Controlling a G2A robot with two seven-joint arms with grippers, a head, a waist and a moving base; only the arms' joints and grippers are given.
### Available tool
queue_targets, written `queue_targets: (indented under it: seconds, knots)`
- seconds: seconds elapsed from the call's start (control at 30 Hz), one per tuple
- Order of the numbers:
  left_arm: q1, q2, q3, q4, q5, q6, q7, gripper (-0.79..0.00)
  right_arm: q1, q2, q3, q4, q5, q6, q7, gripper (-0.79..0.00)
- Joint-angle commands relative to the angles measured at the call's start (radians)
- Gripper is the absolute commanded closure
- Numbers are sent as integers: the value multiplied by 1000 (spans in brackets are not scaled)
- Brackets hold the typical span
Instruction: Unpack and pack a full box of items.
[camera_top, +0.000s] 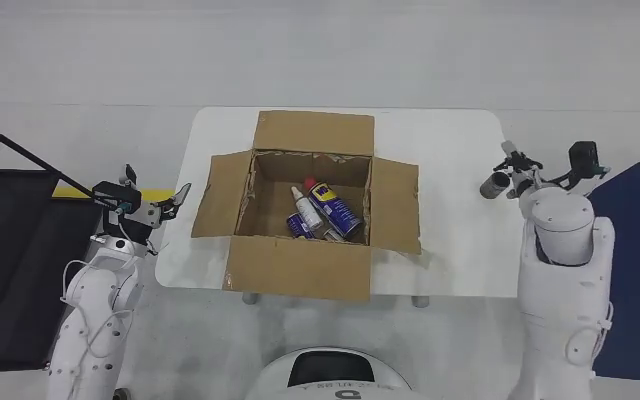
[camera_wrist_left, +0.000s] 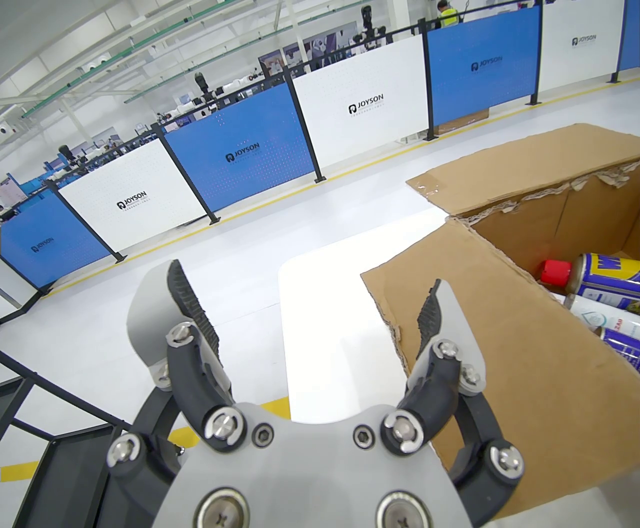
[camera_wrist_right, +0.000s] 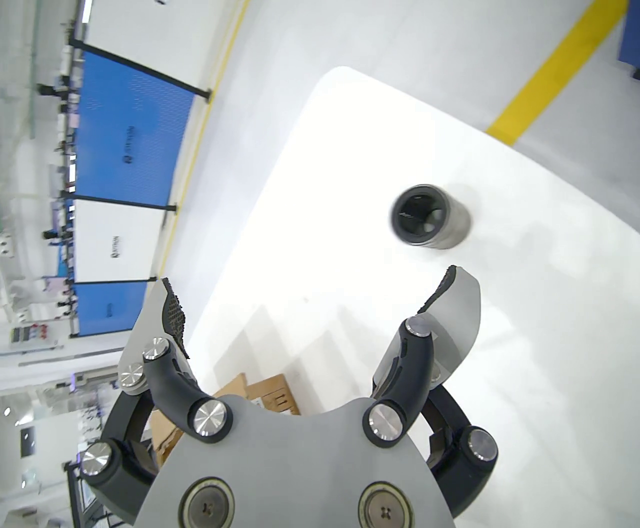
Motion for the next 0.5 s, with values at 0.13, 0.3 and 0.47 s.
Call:
queue_targets:
  seconds: [0.13, 0.3, 0.47]
  knots:
    - [0, 0, 0, 0, 0, 0, 0, -785, 111, 21, -51, 184, -170, 118, 116, -785]
    - [0, 0, 0, 0, 0, 0, 0, -785, 185, 34, -92, 309, -271, 157, 195, -720]
    - [0, 0, 0, 0, 0, 0, 0, -785, 217, 40, -92, 364, -284, 168, 203, -379]
